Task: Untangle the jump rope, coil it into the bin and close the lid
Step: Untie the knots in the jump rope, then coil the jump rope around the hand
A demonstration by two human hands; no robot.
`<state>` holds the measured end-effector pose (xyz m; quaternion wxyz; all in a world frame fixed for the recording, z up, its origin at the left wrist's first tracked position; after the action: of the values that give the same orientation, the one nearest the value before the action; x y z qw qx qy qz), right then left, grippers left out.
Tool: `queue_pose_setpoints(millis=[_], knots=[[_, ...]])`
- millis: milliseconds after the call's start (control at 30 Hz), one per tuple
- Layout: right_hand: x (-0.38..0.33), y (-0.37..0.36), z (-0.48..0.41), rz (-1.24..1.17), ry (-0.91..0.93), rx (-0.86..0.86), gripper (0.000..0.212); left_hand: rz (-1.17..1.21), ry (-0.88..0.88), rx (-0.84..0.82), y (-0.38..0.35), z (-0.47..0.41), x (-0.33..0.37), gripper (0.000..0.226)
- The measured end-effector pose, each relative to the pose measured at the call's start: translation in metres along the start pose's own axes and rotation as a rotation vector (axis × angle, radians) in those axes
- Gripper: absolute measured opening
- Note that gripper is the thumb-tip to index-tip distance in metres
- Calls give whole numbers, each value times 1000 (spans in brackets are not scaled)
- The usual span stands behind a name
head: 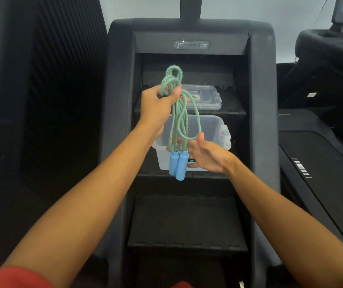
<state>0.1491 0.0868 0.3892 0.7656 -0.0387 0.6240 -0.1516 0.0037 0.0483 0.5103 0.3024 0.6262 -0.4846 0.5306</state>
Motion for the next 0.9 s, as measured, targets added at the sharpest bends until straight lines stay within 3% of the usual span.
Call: queue_pose_setpoints(millis=[133,333,467,567,767,900], knots=[[14,-4,-8,325,-110,117,47,43,37,41,10,-5,-5,7],[11,-26,-12,105,-69,66,12,-2,109,72,24,-8,-20,12],[-25,-46,-8,110,51,14,25,-180,210,-7,29,-7,-30,13],[-52,-53,-4,128,137,32,24,-332,349,-71,40,-3,-38,12],[-82,-51,1,100,231,93,35,-402,697,-395,40,18,-41,23],[-94,-48,4,118,248,122,44,-480,757,-461,41,23,-39,34]])
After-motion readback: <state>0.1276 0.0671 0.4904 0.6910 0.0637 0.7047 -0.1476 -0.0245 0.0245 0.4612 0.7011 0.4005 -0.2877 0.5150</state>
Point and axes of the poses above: each hand's wrist, its own z-axis away from the middle knuckle, its own y-axis out of the back of the hand, x = y × z, the point moved 5 cm from there along -z, towards the middle knuckle, and after that the axes turned 11 degrees about -x, right-handed, at the moved point
